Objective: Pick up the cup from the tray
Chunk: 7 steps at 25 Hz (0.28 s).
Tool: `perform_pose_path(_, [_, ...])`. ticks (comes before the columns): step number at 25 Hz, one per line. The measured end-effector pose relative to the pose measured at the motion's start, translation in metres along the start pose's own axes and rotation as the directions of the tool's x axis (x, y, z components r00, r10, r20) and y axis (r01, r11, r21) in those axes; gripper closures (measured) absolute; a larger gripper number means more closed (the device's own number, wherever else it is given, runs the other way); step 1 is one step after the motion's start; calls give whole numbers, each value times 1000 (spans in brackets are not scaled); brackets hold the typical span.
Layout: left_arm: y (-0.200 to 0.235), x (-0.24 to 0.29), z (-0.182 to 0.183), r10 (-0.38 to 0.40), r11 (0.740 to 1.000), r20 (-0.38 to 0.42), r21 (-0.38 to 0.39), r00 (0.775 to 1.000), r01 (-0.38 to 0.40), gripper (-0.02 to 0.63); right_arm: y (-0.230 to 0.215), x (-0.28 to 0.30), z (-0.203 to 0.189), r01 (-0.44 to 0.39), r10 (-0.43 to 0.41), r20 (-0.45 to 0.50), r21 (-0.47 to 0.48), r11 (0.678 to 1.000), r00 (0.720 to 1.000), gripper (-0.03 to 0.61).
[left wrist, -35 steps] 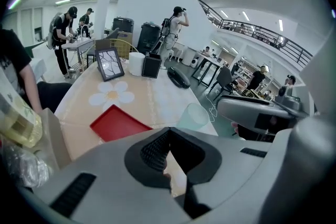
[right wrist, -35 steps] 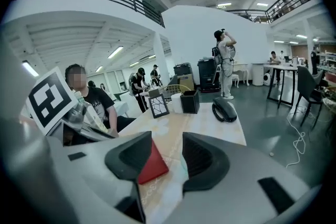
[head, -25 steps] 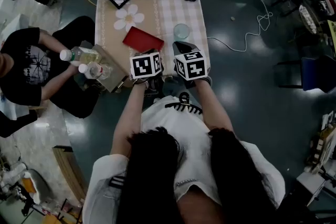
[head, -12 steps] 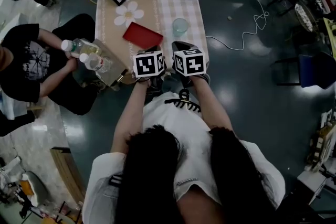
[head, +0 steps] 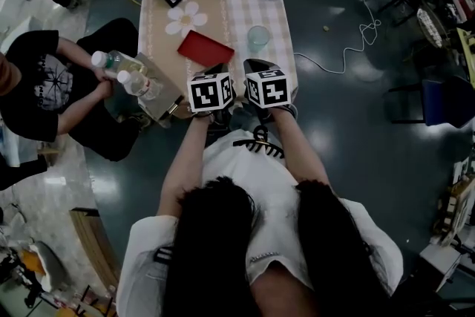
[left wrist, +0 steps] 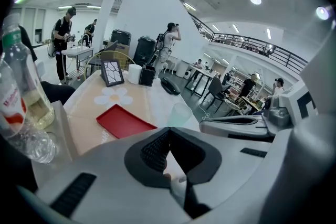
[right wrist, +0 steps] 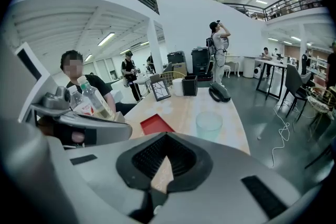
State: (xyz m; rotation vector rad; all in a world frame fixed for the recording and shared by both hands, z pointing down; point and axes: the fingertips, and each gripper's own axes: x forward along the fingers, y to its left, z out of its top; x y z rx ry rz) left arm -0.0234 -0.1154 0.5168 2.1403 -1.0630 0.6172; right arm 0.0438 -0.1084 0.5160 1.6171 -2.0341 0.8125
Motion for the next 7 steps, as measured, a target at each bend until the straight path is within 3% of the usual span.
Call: perform_pose_path(7, [-1, -6, -5, 0, 999, -4, 38, 1000, 1, 609, 0, -5, -1, 12, -12, -3, 1, 1000, 1000, 574])
